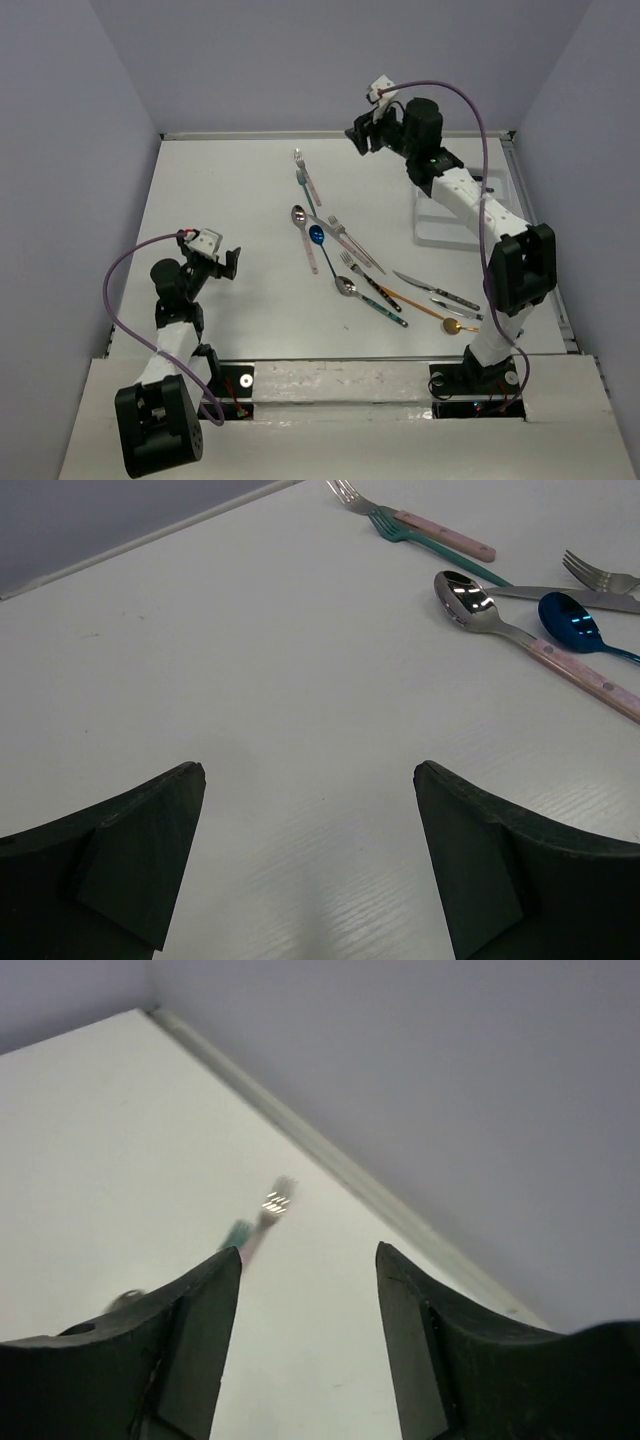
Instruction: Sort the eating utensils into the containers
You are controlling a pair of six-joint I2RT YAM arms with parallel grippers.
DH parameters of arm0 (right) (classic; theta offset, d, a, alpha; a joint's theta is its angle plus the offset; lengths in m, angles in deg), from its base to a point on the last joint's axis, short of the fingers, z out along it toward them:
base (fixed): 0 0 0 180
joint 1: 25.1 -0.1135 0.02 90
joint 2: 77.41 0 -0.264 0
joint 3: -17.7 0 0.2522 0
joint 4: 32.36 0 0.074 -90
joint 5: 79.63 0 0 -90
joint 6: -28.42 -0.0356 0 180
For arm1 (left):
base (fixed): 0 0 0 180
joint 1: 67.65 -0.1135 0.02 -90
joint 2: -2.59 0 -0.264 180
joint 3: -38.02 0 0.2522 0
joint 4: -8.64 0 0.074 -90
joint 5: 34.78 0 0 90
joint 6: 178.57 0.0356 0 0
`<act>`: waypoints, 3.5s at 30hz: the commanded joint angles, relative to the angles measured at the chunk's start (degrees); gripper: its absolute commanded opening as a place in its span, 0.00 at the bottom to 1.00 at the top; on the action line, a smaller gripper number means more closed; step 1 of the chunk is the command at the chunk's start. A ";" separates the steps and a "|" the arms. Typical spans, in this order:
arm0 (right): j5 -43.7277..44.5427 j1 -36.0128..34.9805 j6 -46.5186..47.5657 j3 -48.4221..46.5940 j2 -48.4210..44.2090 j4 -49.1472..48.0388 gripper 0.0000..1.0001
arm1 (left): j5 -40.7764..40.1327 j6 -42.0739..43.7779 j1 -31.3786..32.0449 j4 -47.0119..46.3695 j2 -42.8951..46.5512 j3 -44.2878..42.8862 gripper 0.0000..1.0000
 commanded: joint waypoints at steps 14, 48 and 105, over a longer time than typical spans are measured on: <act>16.68 -14.11 -19.58 9.28 9.83 33.56 0.51 | 0.80 0.61 -0.23 -5.64 3.75 1.47 0.99; 18.99 -14.11 -13.18 -1.35 12.83 35.05 0.00 | 0.62 0.52 -0.23 -5.82 4.01 1.64 0.99; 10.44 19.12 70.24 13.67 7.81 6.58 0.63 | 0.53 0.26 -0.15 -6.08 2.61 0.94 0.99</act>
